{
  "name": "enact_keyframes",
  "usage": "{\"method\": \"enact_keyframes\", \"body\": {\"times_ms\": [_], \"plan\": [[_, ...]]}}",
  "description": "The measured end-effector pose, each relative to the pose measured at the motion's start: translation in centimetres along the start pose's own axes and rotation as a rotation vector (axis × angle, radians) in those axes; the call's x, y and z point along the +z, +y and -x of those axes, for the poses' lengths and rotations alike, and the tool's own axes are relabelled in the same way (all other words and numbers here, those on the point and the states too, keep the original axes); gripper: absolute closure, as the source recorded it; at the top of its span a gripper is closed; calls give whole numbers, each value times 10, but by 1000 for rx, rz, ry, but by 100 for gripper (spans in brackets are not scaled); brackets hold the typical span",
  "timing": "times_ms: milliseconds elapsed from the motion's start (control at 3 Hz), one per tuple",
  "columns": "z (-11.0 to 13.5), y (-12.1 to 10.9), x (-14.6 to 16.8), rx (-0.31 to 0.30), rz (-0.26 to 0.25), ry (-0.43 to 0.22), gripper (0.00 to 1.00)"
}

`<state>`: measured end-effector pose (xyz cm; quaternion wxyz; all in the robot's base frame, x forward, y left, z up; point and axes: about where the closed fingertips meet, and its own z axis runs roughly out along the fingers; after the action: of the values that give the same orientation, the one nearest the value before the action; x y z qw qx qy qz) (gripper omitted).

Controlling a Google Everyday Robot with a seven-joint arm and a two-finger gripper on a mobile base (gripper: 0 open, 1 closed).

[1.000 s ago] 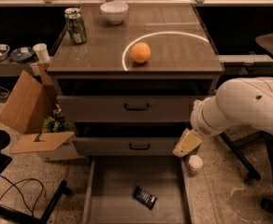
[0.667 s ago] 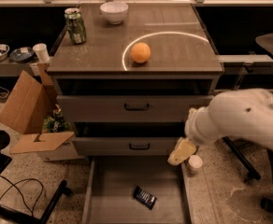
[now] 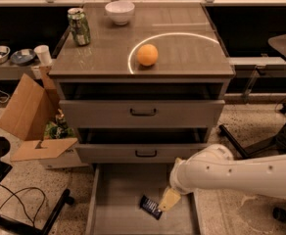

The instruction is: Pick rxbar blueberry from bottom drawer and place on counter

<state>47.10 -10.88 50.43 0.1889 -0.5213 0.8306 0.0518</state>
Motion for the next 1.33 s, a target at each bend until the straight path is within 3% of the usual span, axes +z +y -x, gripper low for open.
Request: {"method": "enact_keyframes", "body": {"times_ms": [667, 1000, 1333], "plan": [[-59, 0, 108, 59, 40, 40, 0], [-59, 0, 108, 59, 40, 40, 0], [-61, -1, 137, 67, 57, 28, 0]]}}
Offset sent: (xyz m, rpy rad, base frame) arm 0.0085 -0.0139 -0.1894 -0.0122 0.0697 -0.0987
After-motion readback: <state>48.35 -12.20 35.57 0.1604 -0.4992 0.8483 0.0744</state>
